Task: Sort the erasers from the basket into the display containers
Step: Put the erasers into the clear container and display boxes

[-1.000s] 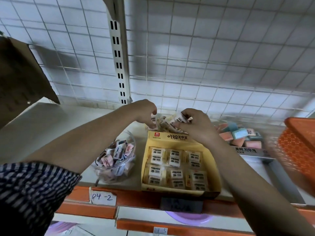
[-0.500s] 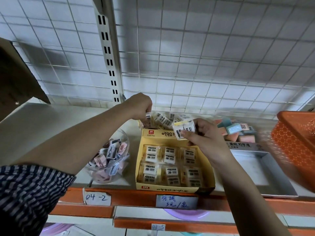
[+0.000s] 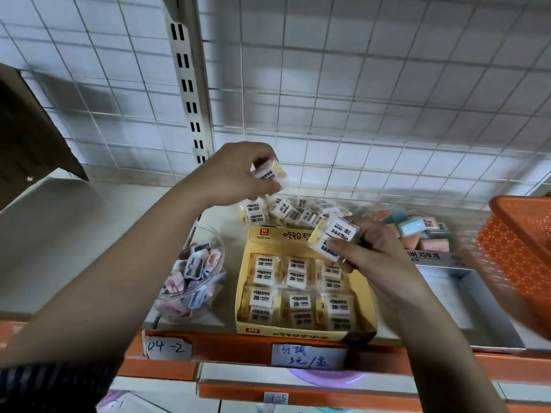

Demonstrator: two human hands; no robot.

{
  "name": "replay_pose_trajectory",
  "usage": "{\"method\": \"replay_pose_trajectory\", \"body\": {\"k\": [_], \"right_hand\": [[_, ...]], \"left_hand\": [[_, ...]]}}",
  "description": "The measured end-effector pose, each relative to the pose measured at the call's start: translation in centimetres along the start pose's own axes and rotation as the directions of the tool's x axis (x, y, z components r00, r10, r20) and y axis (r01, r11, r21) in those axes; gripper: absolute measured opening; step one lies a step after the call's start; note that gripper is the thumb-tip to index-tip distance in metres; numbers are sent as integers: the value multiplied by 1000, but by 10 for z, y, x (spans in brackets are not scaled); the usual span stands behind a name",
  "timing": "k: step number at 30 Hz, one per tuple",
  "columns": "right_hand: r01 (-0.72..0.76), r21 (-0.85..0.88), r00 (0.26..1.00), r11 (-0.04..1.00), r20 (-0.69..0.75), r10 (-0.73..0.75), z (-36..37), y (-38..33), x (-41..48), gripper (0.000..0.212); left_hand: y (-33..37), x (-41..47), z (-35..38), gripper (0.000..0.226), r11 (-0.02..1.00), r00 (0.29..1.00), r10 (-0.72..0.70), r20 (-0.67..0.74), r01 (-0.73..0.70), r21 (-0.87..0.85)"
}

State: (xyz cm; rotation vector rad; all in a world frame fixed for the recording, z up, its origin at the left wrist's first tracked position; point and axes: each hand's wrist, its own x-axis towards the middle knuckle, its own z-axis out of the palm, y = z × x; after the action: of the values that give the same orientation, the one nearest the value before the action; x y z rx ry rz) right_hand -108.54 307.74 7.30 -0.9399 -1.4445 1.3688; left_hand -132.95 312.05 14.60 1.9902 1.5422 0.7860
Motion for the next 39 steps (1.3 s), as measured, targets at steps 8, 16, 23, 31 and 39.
{"method": "replay_pose_trajectory", "body": {"k": [8,16,23,31,39], "right_hand": [[-10,-92,991,996,132,22,-6,5,-4,19],[-61,-282,966,957,224,128,-1,1,0,32],[-17,-623,898,782,333,286,15,2,1,18],[117,-820,916,561,307,258,23,7,-4,14],[157,-808,977,567,213,34,14,5,-16,16]], "left_hand": [[-3,-46,38,24,992,990,-36,-133,19,-126],[-17,-63,50,24,980,977,-71,-203,29,-199],[-15,-70,50,21,980,974,-82,-209,41,-195],[-17,-73,51,20,956,974,-108,-201,47,-290],[-11,-65,54,13,954,989,-86,-121,47,-297]]}}
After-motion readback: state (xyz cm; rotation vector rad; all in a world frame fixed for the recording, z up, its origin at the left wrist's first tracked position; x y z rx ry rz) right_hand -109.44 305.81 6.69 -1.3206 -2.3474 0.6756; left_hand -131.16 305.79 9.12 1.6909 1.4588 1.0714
